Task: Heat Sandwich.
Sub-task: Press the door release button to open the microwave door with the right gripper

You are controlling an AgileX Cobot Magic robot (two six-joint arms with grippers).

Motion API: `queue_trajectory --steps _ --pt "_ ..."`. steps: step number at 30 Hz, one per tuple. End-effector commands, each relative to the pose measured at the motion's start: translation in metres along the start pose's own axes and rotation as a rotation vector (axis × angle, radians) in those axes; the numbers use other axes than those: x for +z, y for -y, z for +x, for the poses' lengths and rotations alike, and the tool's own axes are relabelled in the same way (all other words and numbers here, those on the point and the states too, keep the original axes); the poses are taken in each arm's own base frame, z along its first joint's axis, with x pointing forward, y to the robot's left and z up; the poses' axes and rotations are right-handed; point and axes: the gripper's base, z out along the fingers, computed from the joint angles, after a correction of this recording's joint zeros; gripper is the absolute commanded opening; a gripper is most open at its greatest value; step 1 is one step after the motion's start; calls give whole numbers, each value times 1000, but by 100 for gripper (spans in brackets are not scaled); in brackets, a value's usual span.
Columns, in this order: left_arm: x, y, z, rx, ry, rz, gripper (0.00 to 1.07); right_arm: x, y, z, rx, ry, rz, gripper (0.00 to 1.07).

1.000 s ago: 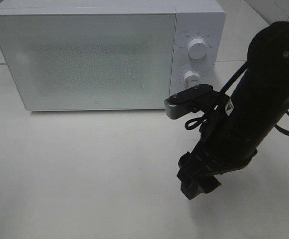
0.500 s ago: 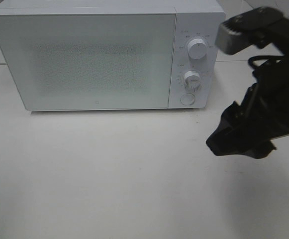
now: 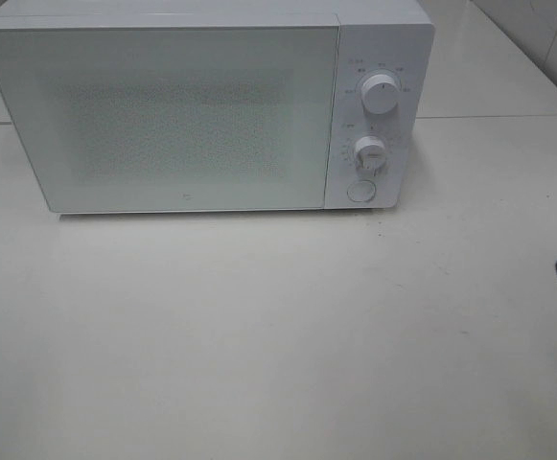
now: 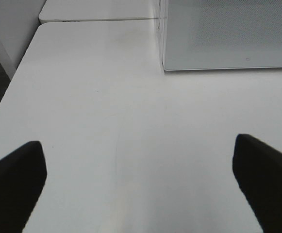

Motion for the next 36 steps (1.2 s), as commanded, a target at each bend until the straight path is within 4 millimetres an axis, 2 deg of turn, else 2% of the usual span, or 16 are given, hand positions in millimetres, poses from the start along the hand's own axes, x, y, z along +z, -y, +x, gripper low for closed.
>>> queue_trajectory --steps 1,9,11,19,28,36 --pt "-3 1 3 -7 23 3 101 -15 5 23 44 82 54 76" --pt "-3 1 3 -7 23 3 101 -20 7 51 121 124 86 76" --pt "-3 1 3 -7 23 3 101 -21 11 62 182 101 146 76" --pt "-3 1 3 -7 23 3 101 -32 14 80 304 136 282 76" --pt "-3 1 3 -7 23 3 101 -40 9 106 407 177 431 76" --pt "-3 1 3 -7 23 3 101 -52 -3 122 442 322 536 76"
